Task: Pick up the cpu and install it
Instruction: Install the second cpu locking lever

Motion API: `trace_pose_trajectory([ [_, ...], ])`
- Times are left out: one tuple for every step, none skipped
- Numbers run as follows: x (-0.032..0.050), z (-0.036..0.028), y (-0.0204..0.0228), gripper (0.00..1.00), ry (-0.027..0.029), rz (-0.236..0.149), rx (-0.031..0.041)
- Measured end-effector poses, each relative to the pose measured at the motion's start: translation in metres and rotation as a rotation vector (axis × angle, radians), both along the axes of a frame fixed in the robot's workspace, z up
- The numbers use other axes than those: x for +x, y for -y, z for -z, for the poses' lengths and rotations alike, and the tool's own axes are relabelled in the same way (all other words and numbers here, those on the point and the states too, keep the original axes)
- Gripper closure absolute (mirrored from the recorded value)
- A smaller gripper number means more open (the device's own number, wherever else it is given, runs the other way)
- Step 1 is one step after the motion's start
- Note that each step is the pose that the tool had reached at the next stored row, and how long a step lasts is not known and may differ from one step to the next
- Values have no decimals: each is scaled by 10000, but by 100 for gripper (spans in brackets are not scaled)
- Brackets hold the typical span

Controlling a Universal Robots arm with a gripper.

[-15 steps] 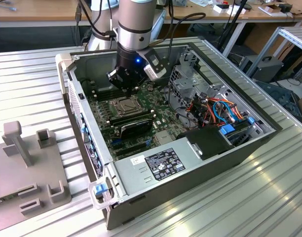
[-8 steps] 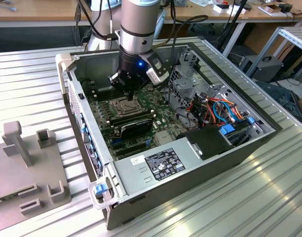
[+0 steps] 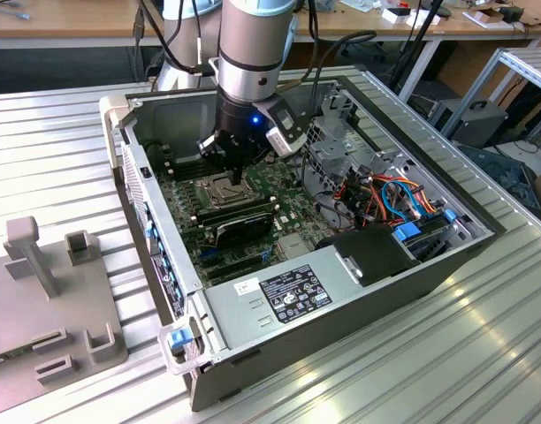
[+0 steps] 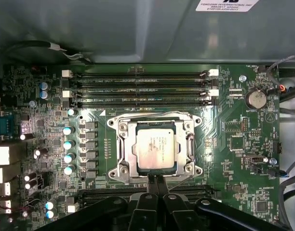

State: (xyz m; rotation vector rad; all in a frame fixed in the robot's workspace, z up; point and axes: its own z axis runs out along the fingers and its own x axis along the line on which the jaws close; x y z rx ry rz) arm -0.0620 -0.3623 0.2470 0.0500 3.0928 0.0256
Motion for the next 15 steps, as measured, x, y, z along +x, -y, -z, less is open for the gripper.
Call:
trace_pose_trajectory([
  [0,0,0,89,0,-1,0],
  [0,0,2,89,0,0,1],
  [0,0,5,89,0,0,0],
  [0,0,6,89,0,-1,1],
  [0,0,6,89,0,-1,0],
  [0,0,6,89,0,0,0],
  [0,0,7,89,0,0,0],
  [0,0,7,89,0,0,0],
  [0,0,7,89,0,-1,0],
  [0,0,7,89,0,0,1],
  [0,0,8,89,0,-1,1],
  [0,0,8,89,0,0,0],
  [0,-3,9,89,-1,-1,-2],
  [0,-12,9,89,-1,0,-1],
  [0,-25,8,89,-1,-1,-1],
])
